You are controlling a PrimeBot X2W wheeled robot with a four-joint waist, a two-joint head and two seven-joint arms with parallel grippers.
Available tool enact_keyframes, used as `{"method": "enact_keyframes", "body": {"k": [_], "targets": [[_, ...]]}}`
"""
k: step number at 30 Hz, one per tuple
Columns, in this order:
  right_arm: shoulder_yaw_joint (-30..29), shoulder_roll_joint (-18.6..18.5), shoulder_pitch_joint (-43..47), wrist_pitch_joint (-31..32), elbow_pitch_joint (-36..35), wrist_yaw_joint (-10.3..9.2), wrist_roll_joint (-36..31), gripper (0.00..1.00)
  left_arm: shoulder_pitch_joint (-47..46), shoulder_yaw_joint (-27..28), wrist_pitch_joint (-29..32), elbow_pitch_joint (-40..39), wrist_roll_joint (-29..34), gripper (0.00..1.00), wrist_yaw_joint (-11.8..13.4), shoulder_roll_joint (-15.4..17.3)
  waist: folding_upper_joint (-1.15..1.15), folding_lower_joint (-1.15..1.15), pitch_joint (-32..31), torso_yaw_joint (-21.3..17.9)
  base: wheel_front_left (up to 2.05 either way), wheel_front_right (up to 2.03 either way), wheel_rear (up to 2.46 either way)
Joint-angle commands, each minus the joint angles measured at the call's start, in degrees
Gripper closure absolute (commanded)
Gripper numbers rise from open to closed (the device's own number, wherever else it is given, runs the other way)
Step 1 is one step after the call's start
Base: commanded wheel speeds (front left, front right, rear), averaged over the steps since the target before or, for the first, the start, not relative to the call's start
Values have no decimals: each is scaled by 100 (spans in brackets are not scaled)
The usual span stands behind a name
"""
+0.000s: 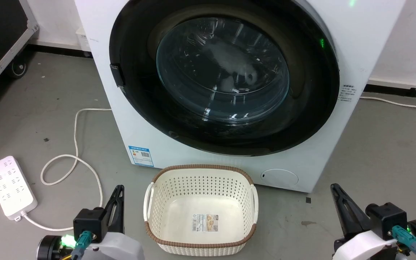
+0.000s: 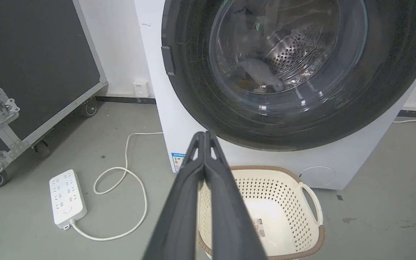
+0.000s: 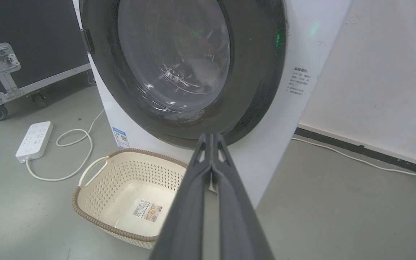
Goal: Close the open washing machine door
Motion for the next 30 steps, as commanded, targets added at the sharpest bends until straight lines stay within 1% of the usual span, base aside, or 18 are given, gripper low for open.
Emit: {"method": "enact_keyframes", "body": {"k": [1,13,30], "targets": [[18,19,-90,45,-42,-4,44,100,-71,25,36,-35,53,100,29,-5,0,0,4,-3,0,0,0],[70,22,-148,203,-82,-4,83,100,-130,114,197,-114,109,100,42,-14,0,0,43,-34,0,0,0],[70,22,-148,203,-82,-4,83,100,-130,114,197,-114,109,100,42,-14,0,0,43,-34,0,0,0]]}}
